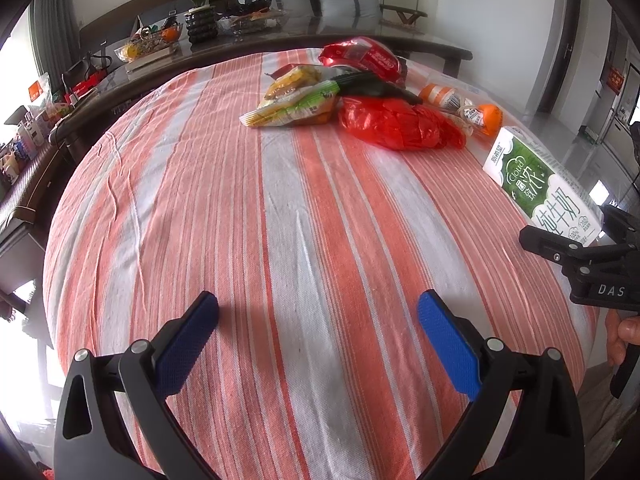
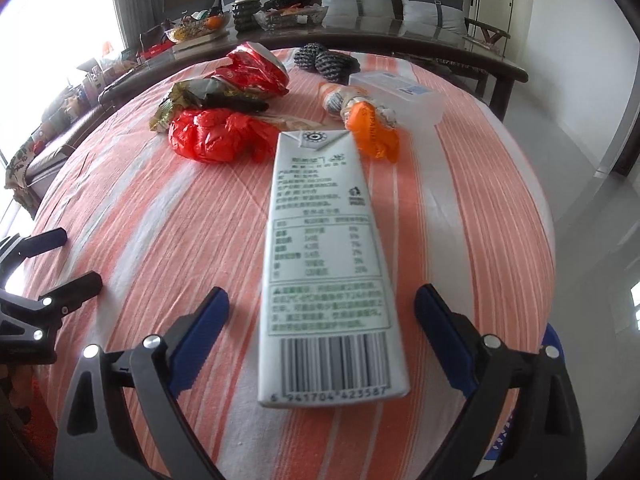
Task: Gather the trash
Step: 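Grasp the red plastic bag with the left tool while the right tool holds the carton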
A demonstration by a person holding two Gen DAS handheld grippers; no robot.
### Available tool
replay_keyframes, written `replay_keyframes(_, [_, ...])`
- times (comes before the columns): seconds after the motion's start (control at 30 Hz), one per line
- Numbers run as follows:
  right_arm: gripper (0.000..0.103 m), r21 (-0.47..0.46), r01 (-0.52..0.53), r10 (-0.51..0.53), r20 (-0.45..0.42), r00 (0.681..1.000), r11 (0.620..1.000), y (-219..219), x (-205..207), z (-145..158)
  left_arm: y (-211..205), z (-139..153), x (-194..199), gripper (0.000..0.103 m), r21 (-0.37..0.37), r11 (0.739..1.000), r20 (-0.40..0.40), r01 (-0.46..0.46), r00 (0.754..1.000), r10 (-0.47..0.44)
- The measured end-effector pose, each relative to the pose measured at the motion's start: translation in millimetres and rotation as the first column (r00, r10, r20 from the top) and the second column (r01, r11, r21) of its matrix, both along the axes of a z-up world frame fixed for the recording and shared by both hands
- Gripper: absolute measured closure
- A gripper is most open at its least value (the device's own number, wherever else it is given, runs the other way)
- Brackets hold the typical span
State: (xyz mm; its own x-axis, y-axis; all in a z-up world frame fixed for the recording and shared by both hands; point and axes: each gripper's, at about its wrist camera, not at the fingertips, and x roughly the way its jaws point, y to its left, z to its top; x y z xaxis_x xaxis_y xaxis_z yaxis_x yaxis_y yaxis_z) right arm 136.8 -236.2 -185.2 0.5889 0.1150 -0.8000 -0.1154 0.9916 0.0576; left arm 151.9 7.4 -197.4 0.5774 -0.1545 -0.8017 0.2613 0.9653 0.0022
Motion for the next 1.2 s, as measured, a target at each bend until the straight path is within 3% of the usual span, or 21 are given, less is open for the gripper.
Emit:
replay_keyframes(0.1, [0.009,-0.008,-0.002,0.002,0.009,1.0,1.0,1,-1,-1,0,2,5,0.005,-0.007,1.0,-0.026,0.016,1.0,-0.016])
replay_keyframes(0.27, [0.009,0.001,-0.003,0.003,0.004,1.0,1.0,1,-2,-1,7,20,42,0.005,-0.221,0.971,-0.037,0.095,0.994,-0.106])
replay_keyframes(0.43, [0.009,0.045,-0.001,0.001,-0.009,1.0,0.999,-6,-10,2,-27,19,88,0.005,-0.145,0.957,-0.002,0.249,0.968,-0.252])
replay_keyframes(0.5, [0.009,0.058,0.0,0.001,-0.013,1.0,0.998,-8,-12,3,-37,18,103,0.005,-0.118,0.957,0.002,0.266,0.963,-0.268])
replay_keyframes(0.67, [0.009,0.092,0.006,-0.004,-0.021,1.0,0.996,-11,-16,6,-47,20,132,0.005,-0.161,0.942,0.021,0.294,0.955,-0.294])
replay_keyframes(0.73, [0.009,0.098,0.004,-0.002,-0.022,1.0,0.995,-11,-17,6,-52,19,131,0.005,-0.187,0.908,0.021,0.375,0.926,-0.378])
replay_keyframes(0.87, [0.009,0.137,0.009,-0.006,-0.023,1.0,0.991,-17,-25,12,-52,19,101,0.005,-0.266,0.751,-0.031,0.605,0.773,-0.634])
replay_keyframes(0.9, [0.009,0.143,0.008,-0.006,-0.019,1.0,0.99,-20,-27,14,-46,21,90,0.005,-0.258,0.722,-0.033,0.642,0.741,-0.671])
replay_keyframes(0.93, [0.009,0.148,0.004,-0.002,-0.014,1.0,0.989,-21,-29,17,-41,22,84,0.005,-0.245,0.713,-0.028,0.657,0.731,-0.682])
replay_keyframes(0.97, [0.009,0.146,-0.002,0.003,-0.009,1.0,0.989,-23,-31,19,-37,25,82,0.005,-0.23,0.72,-0.024,0.655,0.736,-0.677])
replay_keyframes(1.07, [0.009,0.135,-0.017,0.018,-0.008,1.0,0.991,-22,-30,22,-31,32,97,0.005,-0.173,0.809,-0.007,0.562,0.821,-0.571])
replay_keyframes(1.2, [0.009,0.117,-0.017,0.018,-0.011,1.0,0.993,-18,-23,29,-48,36,118,0.005,-0.114,0.852,0.048,0.511,0.859,-0.509])
